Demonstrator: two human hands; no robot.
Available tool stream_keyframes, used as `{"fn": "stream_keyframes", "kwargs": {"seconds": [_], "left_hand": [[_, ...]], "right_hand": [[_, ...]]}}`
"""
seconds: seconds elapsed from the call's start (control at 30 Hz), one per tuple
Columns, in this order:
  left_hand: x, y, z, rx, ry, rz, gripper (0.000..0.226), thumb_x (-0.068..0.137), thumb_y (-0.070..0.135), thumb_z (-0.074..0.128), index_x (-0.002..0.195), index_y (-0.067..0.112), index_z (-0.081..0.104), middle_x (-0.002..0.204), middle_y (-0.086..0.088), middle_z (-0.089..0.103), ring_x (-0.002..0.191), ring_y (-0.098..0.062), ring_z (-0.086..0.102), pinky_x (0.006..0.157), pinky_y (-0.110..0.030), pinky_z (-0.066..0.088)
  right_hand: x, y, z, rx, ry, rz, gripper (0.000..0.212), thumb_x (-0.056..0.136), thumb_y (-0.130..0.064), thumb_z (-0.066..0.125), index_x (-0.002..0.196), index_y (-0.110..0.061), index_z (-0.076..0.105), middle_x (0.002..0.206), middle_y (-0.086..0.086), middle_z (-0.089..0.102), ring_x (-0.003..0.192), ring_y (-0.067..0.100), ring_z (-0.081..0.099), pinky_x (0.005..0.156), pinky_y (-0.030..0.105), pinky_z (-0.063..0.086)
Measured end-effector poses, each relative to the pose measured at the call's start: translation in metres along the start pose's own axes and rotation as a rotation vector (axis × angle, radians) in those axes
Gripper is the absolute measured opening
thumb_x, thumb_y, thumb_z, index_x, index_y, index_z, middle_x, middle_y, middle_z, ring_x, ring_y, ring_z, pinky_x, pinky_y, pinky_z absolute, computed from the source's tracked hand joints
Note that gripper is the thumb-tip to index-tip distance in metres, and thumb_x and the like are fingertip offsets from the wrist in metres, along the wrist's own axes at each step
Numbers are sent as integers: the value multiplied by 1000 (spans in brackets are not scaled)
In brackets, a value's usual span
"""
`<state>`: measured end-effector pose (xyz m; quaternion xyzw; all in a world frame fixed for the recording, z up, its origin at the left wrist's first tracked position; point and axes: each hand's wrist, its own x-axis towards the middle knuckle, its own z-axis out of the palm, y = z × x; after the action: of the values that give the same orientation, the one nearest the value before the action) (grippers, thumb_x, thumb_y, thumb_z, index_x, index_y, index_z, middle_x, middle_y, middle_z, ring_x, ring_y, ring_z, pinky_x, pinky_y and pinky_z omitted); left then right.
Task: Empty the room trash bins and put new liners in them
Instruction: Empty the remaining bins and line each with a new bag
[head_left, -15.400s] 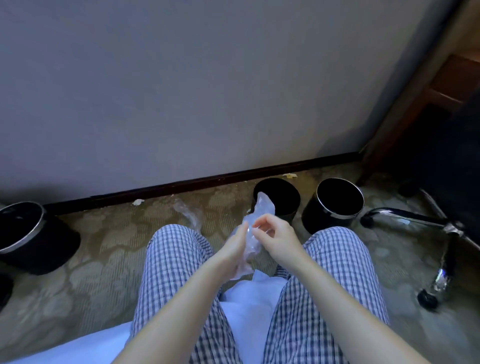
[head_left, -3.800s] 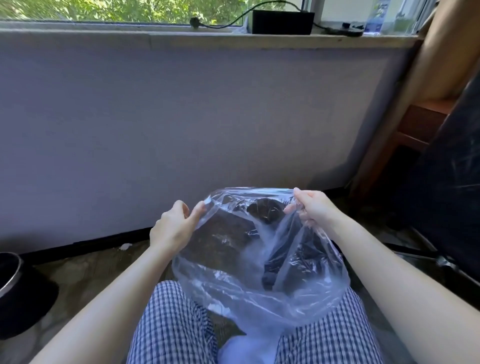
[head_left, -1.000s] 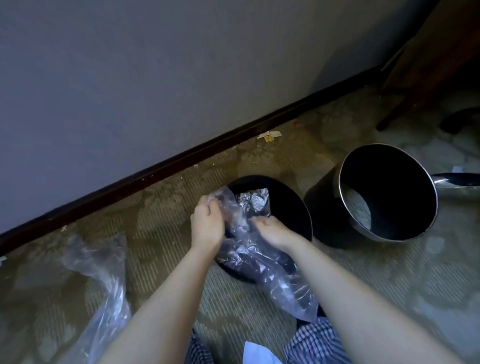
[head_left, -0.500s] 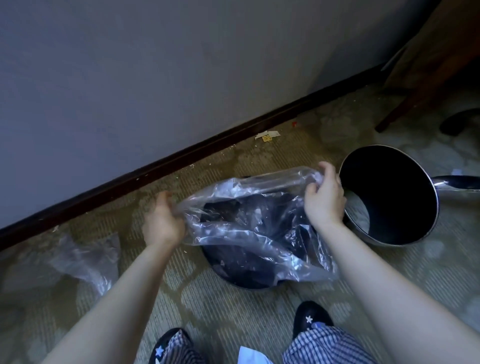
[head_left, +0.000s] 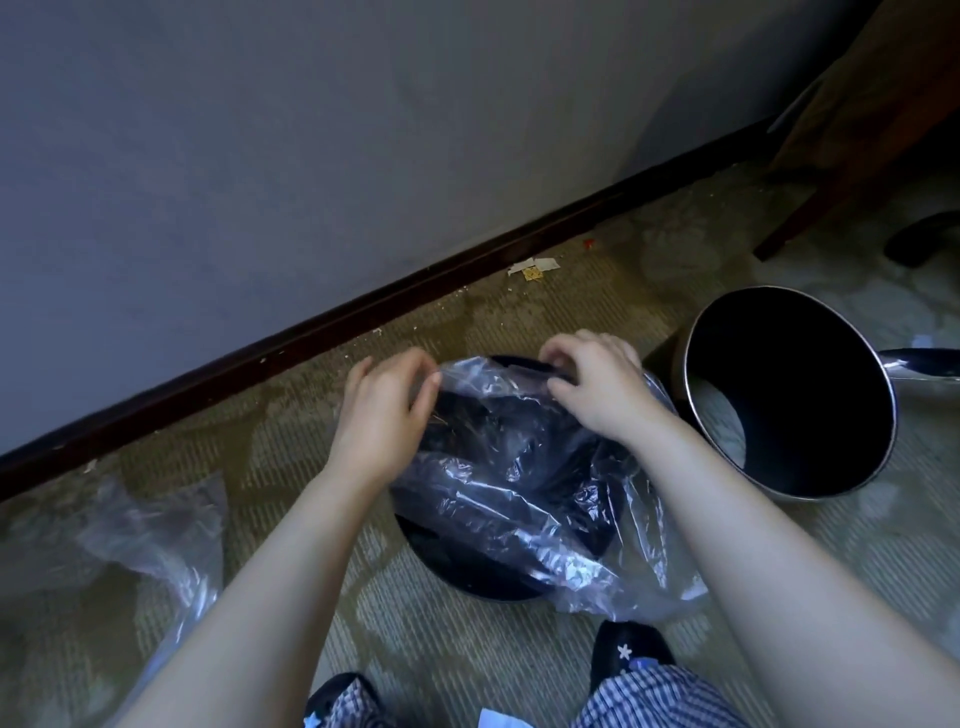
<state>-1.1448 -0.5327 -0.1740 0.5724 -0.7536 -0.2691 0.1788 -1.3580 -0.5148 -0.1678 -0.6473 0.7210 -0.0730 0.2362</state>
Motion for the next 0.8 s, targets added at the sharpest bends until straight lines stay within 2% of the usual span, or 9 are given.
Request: {"fn": "stream_keyframes", "kwargs": {"seconds": [0.07, 0.1, 0.17, 0.23, 0.4, 0.5, 0.63, 0.73, 0.8], "left_hand": [[-1, -4, -1, -45, 1, -11, 14, 97, 25, 47, 86, 21, 54, 81, 5, 63, 78, -17, 58, 75, -38, 47], [-2, -7, -1, -55, 5, -22, 16, 98, 25, 45, 84, 21, 52, 74, 4, 61, 71, -15, 58, 65, -34, 44], [-2, -7, -3, -46, 32, -6, 17, 99, 24, 42, 84, 22, 48, 65, 6, 57, 62, -10, 55, 56, -30, 37], [-2, -6, -3, -31, 38, 34, 16, 100, 24, 40, 85, 22, 47, 66, 7, 61, 62, -10, 58, 57, -29, 42], [-3, -5, 9, 164, -91, -11, 17, 101, 28, 35, 93, 20, 48, 66, 1, 63, 60, -22, 60, 62, -39, 51], [0, -9, 10, 171, -91, -69, 19, 101, 28, 38, 95, 17, 52, 74, -3, 62, 65, -25, 59, 59, -34, 45], [19, -12, 11, 78, -15, -134, 19, 98, 27, 45, 83, 19, 53, 71, 1, 58, 67, -21, 55, 61, -30, 38], [36, -19, 19, -138, 49, -265, 18, 95, 21, 53, 77, 17, 54, 66, 7, 53, 64, -13, 49, 60, -28, 36], [41, -25, 24, -328, 27, -374, 21, 94, 19, 55, 73, 17, 57, 66, 4, 54, 62, -11, 48, 55, -25, 37]], "right_hand": [[-1, 6, -4, 29, 38, -33, 4, 90, -22, 57, 91, -26, 58, 105, -6, 50, 110, 17, 42, 104, 36, 25], [-1, 8, -6, 81, 21, -48, 8, 91, -20, 57, 85, -25, 55, 99, -7, 50, 105, 16, 44, 98, 35, 31], [-3, 8, -8, 227, -33, -50, 14, 92, -17, 54, 81, -25, 50, 88, -8, 55, 90, 15, 53, 77, 30, 41], [-6, 6, -3, 261, -23, -59, 15, 94, -16, 53, 82, -24, 49, 78, -8, 57, 78, 15, 57, 65, 28, 42], [-10, 7, 18, 55, 51, -35, 5, 95, -20, 50, 92, -22, 53, 80, -4, 63, 75, 20, 59, 64, 28, 42], [-3, 12, 14, 64, 105, 45, 6, 96, -21, 51, 93, -20, 56, 72, -7, 58, 70, 17, 56, 62, 25, 35], [14, 17, 10, 394, 189, 152, 8, 95, -12, 49, 96, -20, 48, 74, -8, 51, 76, 14, 52, 60, 23, 39], [24, 20, 17, 619, 122, 264, 19, 95, -3, 43, 90, -21, 44, 93, 2, 56, 80, 13, 52, 59, 19, 38], [26, 22, 21, 655, 77, 307, 26, 93, 0, 41, 79, -19, 49, 93, 1, 56, 82, 13, 52, 66, 22, 41]]}}
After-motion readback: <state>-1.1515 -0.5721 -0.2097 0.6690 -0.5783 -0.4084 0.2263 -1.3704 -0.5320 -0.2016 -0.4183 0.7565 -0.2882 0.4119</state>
